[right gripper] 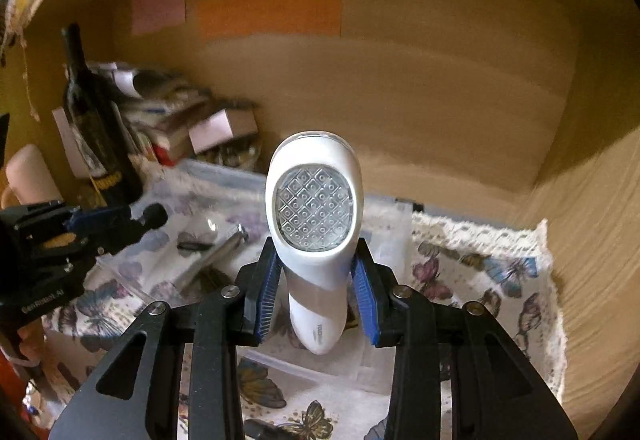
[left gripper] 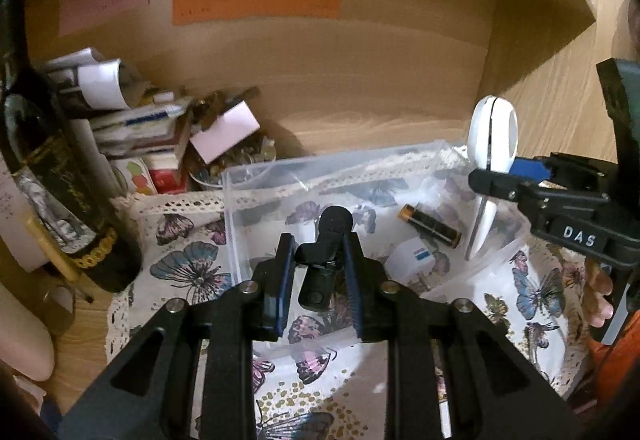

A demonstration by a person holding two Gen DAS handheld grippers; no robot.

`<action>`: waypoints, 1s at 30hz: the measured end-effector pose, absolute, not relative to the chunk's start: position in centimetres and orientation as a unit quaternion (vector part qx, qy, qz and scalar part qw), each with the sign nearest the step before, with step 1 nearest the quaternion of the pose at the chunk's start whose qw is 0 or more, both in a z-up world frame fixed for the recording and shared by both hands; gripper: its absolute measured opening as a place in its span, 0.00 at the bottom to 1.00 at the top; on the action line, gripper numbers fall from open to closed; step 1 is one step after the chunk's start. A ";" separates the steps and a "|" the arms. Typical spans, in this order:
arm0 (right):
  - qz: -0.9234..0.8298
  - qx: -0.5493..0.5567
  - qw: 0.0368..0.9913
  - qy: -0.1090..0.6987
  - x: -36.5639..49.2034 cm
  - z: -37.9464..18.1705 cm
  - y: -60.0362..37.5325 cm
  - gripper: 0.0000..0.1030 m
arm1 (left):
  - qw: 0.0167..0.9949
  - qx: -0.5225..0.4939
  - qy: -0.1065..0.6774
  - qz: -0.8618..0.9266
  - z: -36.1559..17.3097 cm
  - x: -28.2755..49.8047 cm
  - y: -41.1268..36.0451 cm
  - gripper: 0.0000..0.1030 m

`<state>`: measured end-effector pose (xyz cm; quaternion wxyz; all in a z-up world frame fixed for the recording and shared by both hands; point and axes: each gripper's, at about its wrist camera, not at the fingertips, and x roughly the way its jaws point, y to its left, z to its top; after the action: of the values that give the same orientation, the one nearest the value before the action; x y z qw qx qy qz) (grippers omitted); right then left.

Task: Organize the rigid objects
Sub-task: 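Carry both held items into the clear box and open both grippers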

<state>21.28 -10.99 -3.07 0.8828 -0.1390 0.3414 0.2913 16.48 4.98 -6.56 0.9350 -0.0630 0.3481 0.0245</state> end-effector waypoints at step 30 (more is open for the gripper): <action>0.291 -0.145 0.870 0.370 20.9 -4.4 -10.8 0.50 | 0.932 -0.068 0.356 0.014 -7.2 15.9 4.3 0.55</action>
<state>20.91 -10.84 -4.42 0.8702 -0.1454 0.3697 0.2914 15.90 4.30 -7.17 0.9320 -0.0675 0.3559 0.0141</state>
